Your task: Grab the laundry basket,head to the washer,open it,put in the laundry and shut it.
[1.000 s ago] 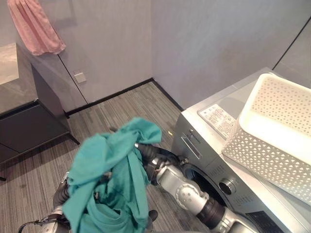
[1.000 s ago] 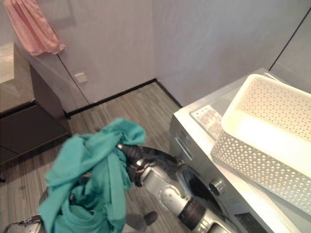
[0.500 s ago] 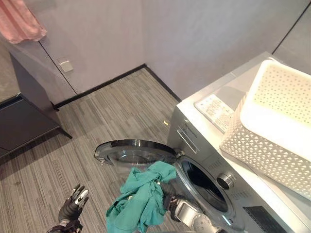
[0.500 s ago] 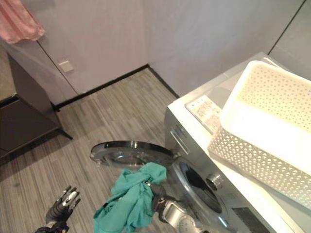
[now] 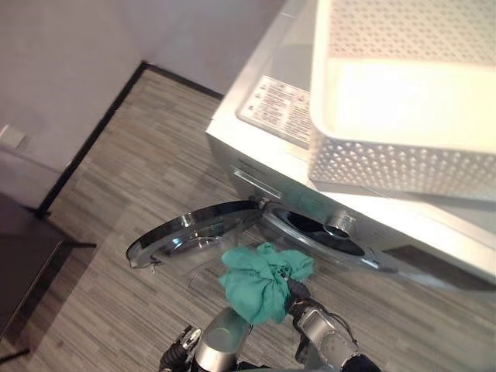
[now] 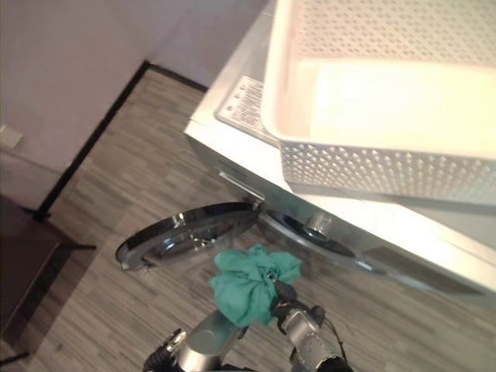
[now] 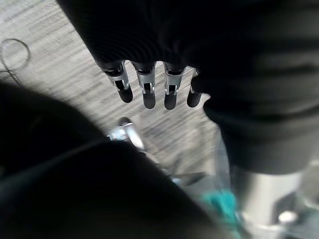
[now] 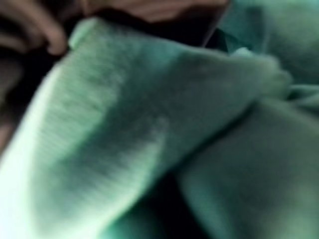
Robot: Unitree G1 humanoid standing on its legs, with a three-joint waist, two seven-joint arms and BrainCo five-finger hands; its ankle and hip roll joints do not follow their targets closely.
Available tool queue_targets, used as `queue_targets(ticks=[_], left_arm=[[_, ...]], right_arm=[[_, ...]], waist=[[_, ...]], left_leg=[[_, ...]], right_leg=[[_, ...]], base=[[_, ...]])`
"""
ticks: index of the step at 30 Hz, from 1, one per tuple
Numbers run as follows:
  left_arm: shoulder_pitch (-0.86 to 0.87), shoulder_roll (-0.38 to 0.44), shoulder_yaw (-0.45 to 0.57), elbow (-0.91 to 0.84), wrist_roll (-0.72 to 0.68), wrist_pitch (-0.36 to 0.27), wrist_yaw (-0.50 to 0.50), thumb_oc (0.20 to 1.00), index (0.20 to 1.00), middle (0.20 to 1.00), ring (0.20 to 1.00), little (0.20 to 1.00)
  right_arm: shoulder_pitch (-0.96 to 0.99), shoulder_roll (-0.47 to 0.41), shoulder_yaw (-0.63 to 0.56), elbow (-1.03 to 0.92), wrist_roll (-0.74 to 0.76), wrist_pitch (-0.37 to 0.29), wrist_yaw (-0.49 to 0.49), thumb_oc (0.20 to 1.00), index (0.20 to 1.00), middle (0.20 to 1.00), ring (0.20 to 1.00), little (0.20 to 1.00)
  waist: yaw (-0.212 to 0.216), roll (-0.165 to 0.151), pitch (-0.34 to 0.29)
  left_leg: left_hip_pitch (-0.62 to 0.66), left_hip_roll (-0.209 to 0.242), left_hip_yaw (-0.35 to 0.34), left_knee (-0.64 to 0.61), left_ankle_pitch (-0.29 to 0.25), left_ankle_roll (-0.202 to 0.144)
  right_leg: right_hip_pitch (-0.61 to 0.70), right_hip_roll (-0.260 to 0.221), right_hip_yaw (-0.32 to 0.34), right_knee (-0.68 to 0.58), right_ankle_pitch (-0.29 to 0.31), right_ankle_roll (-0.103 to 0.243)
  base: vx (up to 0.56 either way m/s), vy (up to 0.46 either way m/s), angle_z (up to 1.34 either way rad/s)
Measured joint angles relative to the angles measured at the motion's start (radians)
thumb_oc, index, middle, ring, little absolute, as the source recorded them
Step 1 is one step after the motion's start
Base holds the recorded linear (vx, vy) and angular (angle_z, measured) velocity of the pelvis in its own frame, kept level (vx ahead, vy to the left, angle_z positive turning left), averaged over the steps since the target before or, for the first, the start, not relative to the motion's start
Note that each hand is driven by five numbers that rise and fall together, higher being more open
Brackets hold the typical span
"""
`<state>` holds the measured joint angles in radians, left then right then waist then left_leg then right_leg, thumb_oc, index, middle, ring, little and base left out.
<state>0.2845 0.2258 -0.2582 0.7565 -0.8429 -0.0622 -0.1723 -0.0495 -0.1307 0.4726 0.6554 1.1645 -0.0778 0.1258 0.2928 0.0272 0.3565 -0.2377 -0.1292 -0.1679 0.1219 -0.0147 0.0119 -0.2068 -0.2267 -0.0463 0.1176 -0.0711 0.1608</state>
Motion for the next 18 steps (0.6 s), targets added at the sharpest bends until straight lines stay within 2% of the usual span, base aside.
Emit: queue_targets(ticks=[2, 6, 9, 13, 16, 18], left_arm=[[-0.025, 0.006, 0.003, 0.052, 0.032, 0.000, 0.005, 1.000, 1.000, 1.000, 1.000, 1.000], [-0.030, 0.012, -0.001, 0.033, 0.038, -0.014, 0.014, 1.000, 1.000, 1.000, 1.000, 1.000], [-0.029, 0.011, -0.003, 0.029, 0.038, -0.022, 0.016, 1.000, 1.000, 1.000, 1.000, 1.000], [-0.030, 0.013, -0.032, 0.032, 0.038, -0.025, 0.019, 1.000, 1.000, 1.000, 1.000, 1.000], [-0.034, 0.013, -0.039, 0.023, 0.038, -0.032, 0.031, 1.000, 1.000, 1.000, 1.000, 1.000], [-0.037, 0.013, -0.040, 0.014, 0.037, -0.032, 0.039, 1.000, 1.000, 1.000, 1.000, 1.000]], right_arm=[[-0.004, 0.005, -0.009, 0.037, 0.003, -0.016, -0.020, 0.200, 0.200, 0.200, 0.200, 0.200], [-0.022, 0.011, -0.012, 0.075, 0.027, -0.026, -0.034, 0.200, 0.200, 0.200, 0.200, 0.200], [-0.048, 0.013, -0.032, 0.083, 0.040, -0.032, -0.038, 0.200, 0.200, 0.200, 0.200, 0.200], [-0.151, 0.022, -0.100, 0.174, 0.040, -0.072, -0.043, 0.200, 0.200, 0.200, 0.200, 0.200], [-0.214, 0.026, -0.143, 0.200, 0.062, -0.103, -0.063, 0.200, 0.200, 0.200, 0.200, 0.200], [-0.260, 0.027, -0.155, 0.205, 0.081, -0.119, -0.082, 0.200, 0.200, 0.200, 0.200, 0.200]], waist=[[-0.028, -0.010, 0.017], [-0.035, -0.007, 0.040], [-0.033, -0.005, 0.070], [-0.038, 0.000, 0.108], [-0.045, 0.008, 0.132], [-0.040, 0.010, 0.146]], left_leg=[[-0.015, -0.016, 0.063, 0.017, -0.007, 0.011], [-0.074, -0.020, 0.096, 0.088, -0.032, 0.016], [-0.107, -0.019, 0.104, 0.127, -0.046, 0.020], [-0.224, -0.015, 0.125, 0.270, -0.086, 0.042], [-0.303, -0.008, 0.121, 0.361, -0.120, 0.044], [-0.336, -0.007, 0.116, 0.394, -0.121, 0.043]], right_leg=[[-0.043, -0.018, 0.062, 0.018, 0.013, 0.017], [-0.094, -0.024, 0.076, 0.042, 0.028, 0.007], [-0.132, -0.019, 0.090, 0.082, 0.028, 0.007], [-0.254, -0.003, 0.121, 0.220, -0.003, 0.010], [-0.319, 0.010, 0.123, 0.295, -0.020, 0.013], [-0.346, 0.016, 0.122, 0.322, -0.022, 0.010]], base=[[-0.07, 0.075, -0.81], [-0.05, 0.043, -0.25], [-0.07, 0.036, -0.09], [-0.08, 0.026, -0.08], [-0.06, -0.006, 0.02], [0.01, -0.046, 0.05]])
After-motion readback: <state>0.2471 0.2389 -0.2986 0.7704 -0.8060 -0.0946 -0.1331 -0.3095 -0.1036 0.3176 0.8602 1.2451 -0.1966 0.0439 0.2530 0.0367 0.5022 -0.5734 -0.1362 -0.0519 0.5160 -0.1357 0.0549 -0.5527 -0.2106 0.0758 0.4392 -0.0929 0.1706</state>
